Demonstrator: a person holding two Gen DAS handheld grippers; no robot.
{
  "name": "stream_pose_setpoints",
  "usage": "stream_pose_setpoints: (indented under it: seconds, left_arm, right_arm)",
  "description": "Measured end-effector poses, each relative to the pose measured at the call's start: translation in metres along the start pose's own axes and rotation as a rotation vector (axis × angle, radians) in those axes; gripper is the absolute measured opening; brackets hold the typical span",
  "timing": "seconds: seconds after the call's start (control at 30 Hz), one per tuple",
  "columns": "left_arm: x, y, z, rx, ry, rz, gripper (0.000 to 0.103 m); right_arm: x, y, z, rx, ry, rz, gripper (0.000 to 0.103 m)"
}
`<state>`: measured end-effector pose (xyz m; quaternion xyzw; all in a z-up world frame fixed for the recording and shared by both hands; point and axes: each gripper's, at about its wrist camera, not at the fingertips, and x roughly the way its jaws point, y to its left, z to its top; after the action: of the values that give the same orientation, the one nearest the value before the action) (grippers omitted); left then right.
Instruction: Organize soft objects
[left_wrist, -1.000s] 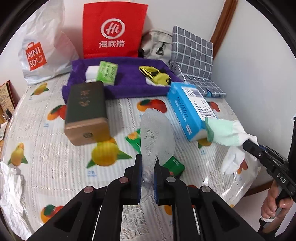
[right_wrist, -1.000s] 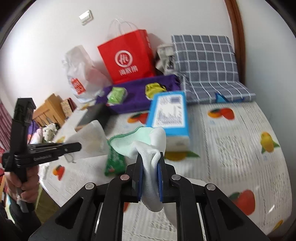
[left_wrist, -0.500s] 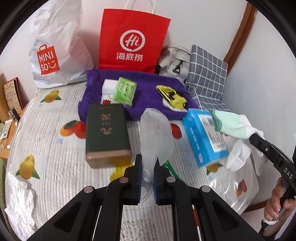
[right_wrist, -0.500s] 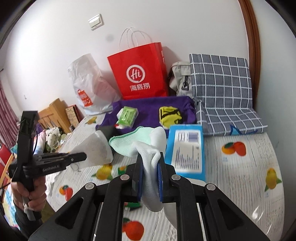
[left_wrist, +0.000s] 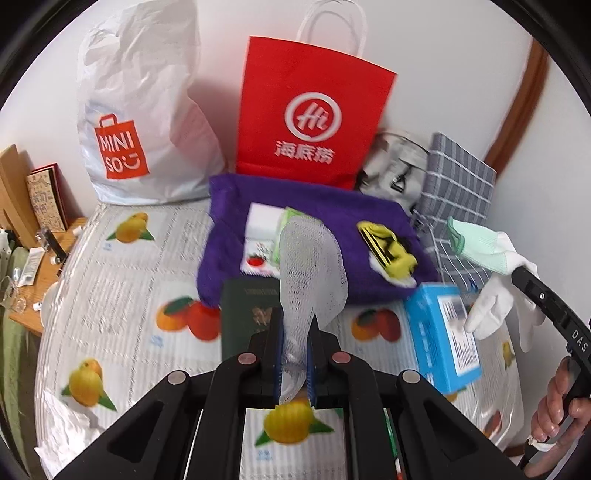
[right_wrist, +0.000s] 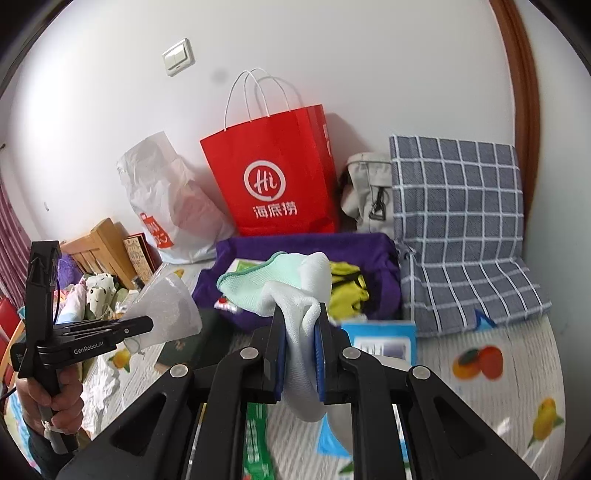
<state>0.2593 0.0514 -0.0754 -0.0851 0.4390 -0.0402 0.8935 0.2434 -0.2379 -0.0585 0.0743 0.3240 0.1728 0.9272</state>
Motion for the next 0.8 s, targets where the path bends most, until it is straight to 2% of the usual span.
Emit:
stream_pose_setpoints:
  seconds: [0.2,0.33,0.57,0.8]
  left_arm:
    - [0.012,0.005,0.03,0.002,-0.024,0.073,0.01]
    - [0.029,0.01,0.046,-0.012,-0.007,0.113,0.01]
    - [0.044,0.013,0.065,-0.04,-0.001,0.074,0.01]
    - [0.061,0.013,0.087,-0.064,-0.005,0.069,0.01]
  right_arm:
    - [0.028,-0.004,0.025,0.008,-0.001,0.004,0.013]
    - [0.045,-0.009,0.041,0.016,0.003,0.008,0.013]
    - [0.068,-0.013,0.067,0.004,-0.015,0.009,0.013]
    - [0.096,-0.013,0.082,-0.018,-0.006,0.027,0.013]
